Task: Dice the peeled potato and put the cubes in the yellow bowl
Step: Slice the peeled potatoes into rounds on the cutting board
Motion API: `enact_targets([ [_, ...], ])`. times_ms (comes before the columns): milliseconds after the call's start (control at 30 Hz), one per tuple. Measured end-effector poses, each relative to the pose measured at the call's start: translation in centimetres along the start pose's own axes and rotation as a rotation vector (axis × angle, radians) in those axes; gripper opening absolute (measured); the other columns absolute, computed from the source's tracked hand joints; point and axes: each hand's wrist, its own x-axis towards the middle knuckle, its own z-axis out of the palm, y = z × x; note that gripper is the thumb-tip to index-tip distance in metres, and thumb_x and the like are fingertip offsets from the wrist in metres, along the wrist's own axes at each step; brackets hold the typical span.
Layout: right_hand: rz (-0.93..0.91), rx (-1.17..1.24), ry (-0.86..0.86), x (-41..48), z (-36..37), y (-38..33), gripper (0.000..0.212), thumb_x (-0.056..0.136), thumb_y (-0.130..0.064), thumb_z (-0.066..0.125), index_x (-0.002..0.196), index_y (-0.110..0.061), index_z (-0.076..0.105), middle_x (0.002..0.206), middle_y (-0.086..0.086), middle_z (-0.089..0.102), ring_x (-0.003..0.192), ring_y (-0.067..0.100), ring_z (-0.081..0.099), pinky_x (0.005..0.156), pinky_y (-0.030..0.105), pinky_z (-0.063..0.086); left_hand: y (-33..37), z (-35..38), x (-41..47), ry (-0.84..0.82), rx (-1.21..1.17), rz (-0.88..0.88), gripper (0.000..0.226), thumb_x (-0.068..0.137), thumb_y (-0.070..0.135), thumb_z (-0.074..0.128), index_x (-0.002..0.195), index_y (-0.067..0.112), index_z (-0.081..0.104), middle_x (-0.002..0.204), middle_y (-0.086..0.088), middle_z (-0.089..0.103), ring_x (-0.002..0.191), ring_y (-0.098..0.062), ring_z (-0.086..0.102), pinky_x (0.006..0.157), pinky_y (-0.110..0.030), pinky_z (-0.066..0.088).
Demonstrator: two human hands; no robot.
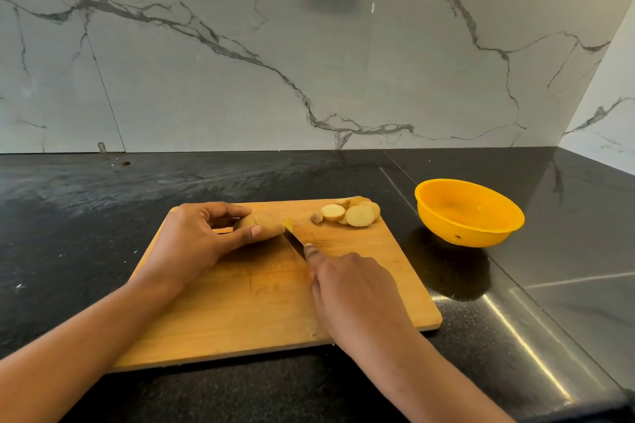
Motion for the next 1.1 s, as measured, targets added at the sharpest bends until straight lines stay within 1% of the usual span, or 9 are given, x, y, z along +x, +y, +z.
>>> enact_targets([
  [100,0.077,0.086,0.065,0.2,-0.1,1.2,0.048,0.102,-0.031,0.038,0.149,-0.029,0.028,0.106,-0.004,0.063,0.088,0.012,0.057,0.071,0.027,0.049,0.2,0.2,0.1,-0.046,0.006,0.016,0.04,0.055,0.046,0.074,0.093,0.036,0.068,0.092,0.024,0.062,0.082,0.015,0.054,0.068,-0.006,0.037],
  [167,0.12,0.14,0.128,0.2,-0.5,1.8,0.044,0.101,-0.032,0.04,0.145,-0.03,0.036,0.108,-0.007,0.065,0.084,0.008,0.058,0.072,0.024,0.051,0.0,0.1,0.2,-0.067,0.008,0.021,0.04,0.055,0.045,0.075,0.094,0.037,0.067,0.095,0.024,0.061,0.085,0.013,0.052,0.069,-0.007,0.037],
  [267,0.137,0.205,0.155,0.0,-1.3,2.1,0.044,0.101,-0.032,0.041,0.145,-0.031,0.038,0.117,-0.01,0.064,0.078,0.003,0.051,0.06,0.012,0.04,-0.3,0.0,0.4,-0.096,0.005,0.023,0.041,0.055,0.044,0.074,0.094,0.037,0.066,0.099,0.023,0.062,0.089,0.011,0.052,0.07,-0.009,0.037],
  [333,0.142,0.241,0.155,-0.1,-1.9,2.1,0.043,0.101,-0.032,0.042,0.144,-0.033,0.038,0.118,-0.011,0.064,0.074,0.002,0.047,0.053,0.011,0.033,-0.5,0.1,0.5,-0.103,0.002,0.02,0.041,0.055,0.044,0.075,0.095,0.037,0.067,0.101,0.021,0.063,0.091,0.01,0.053,0.072,-0.01,0.037],
  [467,0.085,0.27,0.137,-0.2,-2.0,1.1,0.041,0.1,-0.032,0.043,0.141,-0.035,0.042,0.108,-0.012,0.066,0.067,0.003,0.049,0.055,0.014,0.037,-0.8,0.1,0.7,-0.109,0.0,0.012,0.043,0.054,0.045,0.077,0.095,0.035,0.068,0.101,0.017,0.066,0.095,0.006,0.056,0.072,-0.011,0.038],
  [567,0.043,0.248,0.151,-0.3,-1.8,-0.1,0.044,0.1,-0.032,0.042,0.144,-0.035,0.038,0.117,-0.01,0.064,0.09,0.008,0.058,0.074,0.023,0.05,-0.8,0.2,0.8,-0.09,0.007,0.007,0.044,0.051,0.047,0.077,0.093,0.036,0.069,0.098,0.015,0.067,0.093,0.006,0.057,0.071,-0.01,0.038],
  [633,0.034,0.222,0.14,-0.1,-1.6,-0.6,0.046,0.1,-0.033,0.042,0.146,-0.034,0.033,0.118,-0.01,0.063,0.097,0.01,0.058,0.08,0.027,0.051,-0.7,0.2,0.8,-0.086,0.015,0.004,0.042,0.051,0.047,0.076,0.091,0.036,0.068,0.096,0.016,0.066,0.091,0.007,0.055,0.07,-0.01,0.036],
  [900,0.049,0.17,0.135,0.8,-1.0,-1.3,0.046,0.101,-0.031,0.041,0.146,-0.031,0.034,0.107,-0.007,0.064,0.091,0.01,0.058,0.075,0.027,0.051,-0.3,0.2,0.7,-0.079,0.021,0.02,0.042,0.05,0.047,0.075,0.09,0.032,0.069,0.093,0.019,0.064,0.087,0.008,0.055,0.068,-0.009,0.035],
  [1100,0.036,0.079,0.093,1.1,-0.8,-1.4,0.049,0.101,-0.025,0.044,0.148,-0.029,0.029,0.109,-0.004,0.063,0.093,0.013,0.057,0.07,0.027,0.047,-0.4,0.2,0.7,-0.082,0.03,0.019,0.042,0.051,0.047,0.075,0.09,0.032,0.069,0.093,0.017,0.065,0.087,0.008,0.055,0.067,-0.009,0.035],
])
